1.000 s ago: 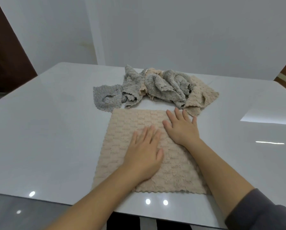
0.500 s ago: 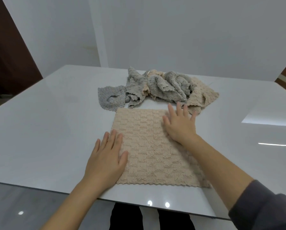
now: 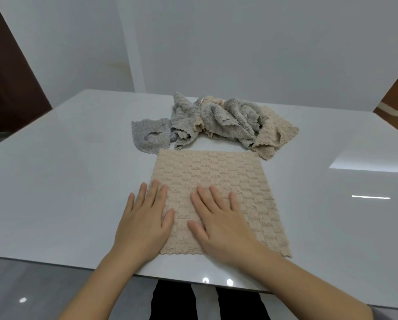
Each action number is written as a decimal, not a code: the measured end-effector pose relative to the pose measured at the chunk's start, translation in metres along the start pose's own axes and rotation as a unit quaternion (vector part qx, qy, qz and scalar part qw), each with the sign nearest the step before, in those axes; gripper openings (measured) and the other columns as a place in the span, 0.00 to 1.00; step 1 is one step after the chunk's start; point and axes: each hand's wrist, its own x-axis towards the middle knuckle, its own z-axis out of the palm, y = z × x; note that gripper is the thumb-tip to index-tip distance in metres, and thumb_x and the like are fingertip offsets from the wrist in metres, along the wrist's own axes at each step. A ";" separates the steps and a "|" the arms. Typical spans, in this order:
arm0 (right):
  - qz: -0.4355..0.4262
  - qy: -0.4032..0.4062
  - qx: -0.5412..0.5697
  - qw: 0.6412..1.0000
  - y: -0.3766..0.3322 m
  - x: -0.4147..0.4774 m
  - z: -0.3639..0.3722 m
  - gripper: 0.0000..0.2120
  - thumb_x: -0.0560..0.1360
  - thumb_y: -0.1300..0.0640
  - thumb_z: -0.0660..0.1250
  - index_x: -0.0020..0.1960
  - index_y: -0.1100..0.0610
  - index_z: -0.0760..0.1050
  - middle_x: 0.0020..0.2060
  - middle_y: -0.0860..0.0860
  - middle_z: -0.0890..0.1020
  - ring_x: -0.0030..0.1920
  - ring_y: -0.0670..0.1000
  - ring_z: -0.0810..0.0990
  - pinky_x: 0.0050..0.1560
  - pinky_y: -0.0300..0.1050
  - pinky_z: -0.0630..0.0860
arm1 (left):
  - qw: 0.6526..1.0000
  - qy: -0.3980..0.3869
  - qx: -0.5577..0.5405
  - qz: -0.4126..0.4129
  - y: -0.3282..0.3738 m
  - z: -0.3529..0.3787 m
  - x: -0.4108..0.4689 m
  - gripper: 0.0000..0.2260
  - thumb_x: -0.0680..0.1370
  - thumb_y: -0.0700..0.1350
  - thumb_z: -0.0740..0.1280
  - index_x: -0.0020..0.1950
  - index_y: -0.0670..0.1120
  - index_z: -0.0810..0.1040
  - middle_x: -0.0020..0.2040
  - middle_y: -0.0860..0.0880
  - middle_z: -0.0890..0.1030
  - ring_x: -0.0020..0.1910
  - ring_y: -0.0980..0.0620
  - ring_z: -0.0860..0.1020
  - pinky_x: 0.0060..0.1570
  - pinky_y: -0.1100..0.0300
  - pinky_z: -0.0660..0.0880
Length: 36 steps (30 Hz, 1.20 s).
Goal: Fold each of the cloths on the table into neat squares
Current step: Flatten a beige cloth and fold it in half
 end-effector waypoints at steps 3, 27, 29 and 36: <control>0.021 -0.005 -0.006 1.000 0.019 -0.012 -0.005 0.31 0.80 0.37 0.38 0.78 0.46 0.35 0.77 0.43 0.35 0.76 0.49 0.31 0.74 0.57 0.30 | 1.000 -0.004 0.000 0.004 -0.001 -0.001 -0.001 0.38 0.70 0.64 0.30 0.79 0.52 0.39 0.79 0.53 0.36 0.78 0.52 0.36 0.76 0.53 0.36; -0.112 0.165 -0.004 0.980 0.034 -0.056 -0.018 0.19 0.68 0.45 0.67 0.57 0.49 0.73 0.50 0.44 0.77 0.46 0.47 0.77 0.43 0.42 0.74 | 0.957 0.057 -0.107 0.263 0.002 -0.026 -0.026 0.03 0.78 0.55 0.59 0.45 0.58 0.69 0.40 0.62 0.72 0.37 0.62 0.71 0.34 0.69 0.67; -0.099 0.199 -0.028 0.975 0.039 -0.052 -0.017 0.19 0.63 0.57 0.71 0.53 0.51 0.74 0.46 0.46 0.78 0.40 0.50 0.78 0.34 0.42 0.72 | 0.962 0.061 -0.101 0.247 -0.001 -0.027 -0.026 0.01 0.77 0.53 0.59 0.46 0.58 0.68 0.40 0.63 0.70 0.36 0.60 0.69 0.33 0.72 0.64; -0.030 0.160 0.073 0.984 0.091 -0.058 -0.039 0.15 0.68 0.51 0.56 0.51 0.48 0.75 0.47 0.40 0.78 0.41 0.46 0.79 0.35 0.42 0.76 | 0.954 0.084 -0.226 0.177 -0.034 -0.034 -0.031 0.07 0.71 0.50 0.62 0.45 0.55 0.79 0.47 0.63 0.79 0.47 0.61 0.78 0.46 0.69 0.72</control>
